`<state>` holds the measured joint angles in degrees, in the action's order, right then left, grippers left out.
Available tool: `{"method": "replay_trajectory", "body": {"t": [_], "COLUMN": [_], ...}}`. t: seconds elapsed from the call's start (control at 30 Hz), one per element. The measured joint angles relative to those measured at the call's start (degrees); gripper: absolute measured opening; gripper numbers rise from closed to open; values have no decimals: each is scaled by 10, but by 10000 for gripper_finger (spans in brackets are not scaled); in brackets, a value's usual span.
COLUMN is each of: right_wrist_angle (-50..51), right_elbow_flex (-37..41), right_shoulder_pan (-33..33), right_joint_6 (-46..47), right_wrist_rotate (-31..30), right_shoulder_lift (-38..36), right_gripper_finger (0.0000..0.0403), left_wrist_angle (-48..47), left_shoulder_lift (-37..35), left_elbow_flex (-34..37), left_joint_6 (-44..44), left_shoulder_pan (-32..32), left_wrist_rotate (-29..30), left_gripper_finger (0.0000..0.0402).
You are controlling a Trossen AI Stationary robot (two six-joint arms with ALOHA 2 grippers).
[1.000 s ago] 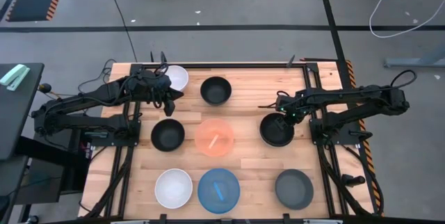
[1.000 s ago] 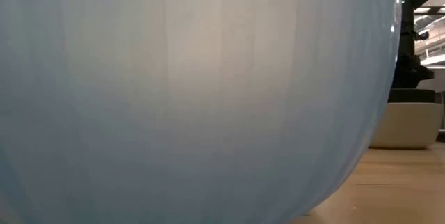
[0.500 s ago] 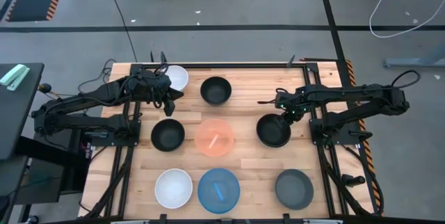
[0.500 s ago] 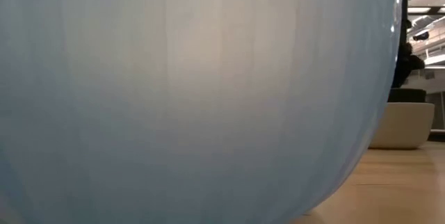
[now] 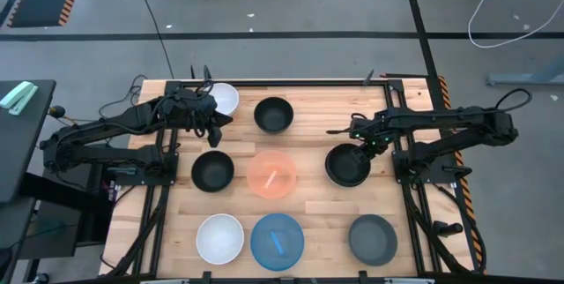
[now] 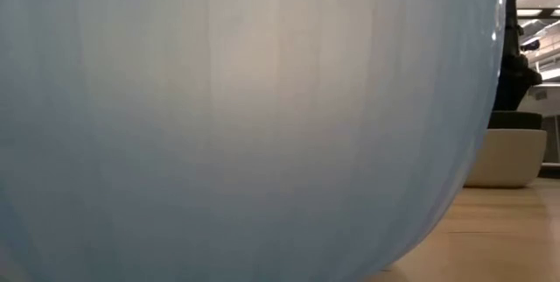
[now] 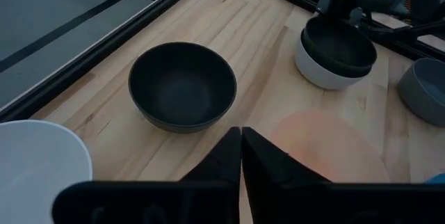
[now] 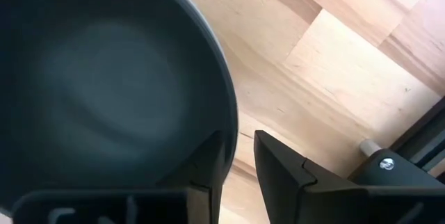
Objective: Nest bowls inside each other
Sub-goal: Stack the stacked bowls on top of the dark grey bowl
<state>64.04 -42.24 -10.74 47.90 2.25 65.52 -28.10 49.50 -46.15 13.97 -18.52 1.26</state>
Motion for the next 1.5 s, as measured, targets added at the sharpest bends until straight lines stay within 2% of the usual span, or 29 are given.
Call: {"method": "replay_trajectory", "body": {"t": [0.43, 0.73, 1.0, 1.13, 1.37, 1.5], "right_wrist_angle": [-40, -102, -109, -117, -135, -135], "right_elbow_flex": [0, 0, 15, 17, 18, 18], "right_shoulder_pan": [0, 0, 0, 0, 0, 0], "right_joint_6": [-31, -50, -55, -53, -48, -47], "right_wrist_rotate": [12, 23, 40, 43, 45, 42], "right_shoulder_lift": [78, 111, 134, 134, 115, 115], "right_gripper_finger": [89, 89, 87, 71, 18, 18], "left_wrist_angle": [0, 0, -1, -2, -2, -2], "left_shoulder_lift": [0, 0, 0, 0, 0, 0], "left_elbow_flex": [0, 0, 0, 0, 0, 0], "left_joint_6": [4, 4, 4, 4, 4, 4], "left_shoulder_pan": [0, 0, 0, 0, 0, 0], "left_wrist_rotate": [0, 0, 0, 0, 0, 0], "left_gripper_finger": [10, 28, 12, 10, 27, 31]}}
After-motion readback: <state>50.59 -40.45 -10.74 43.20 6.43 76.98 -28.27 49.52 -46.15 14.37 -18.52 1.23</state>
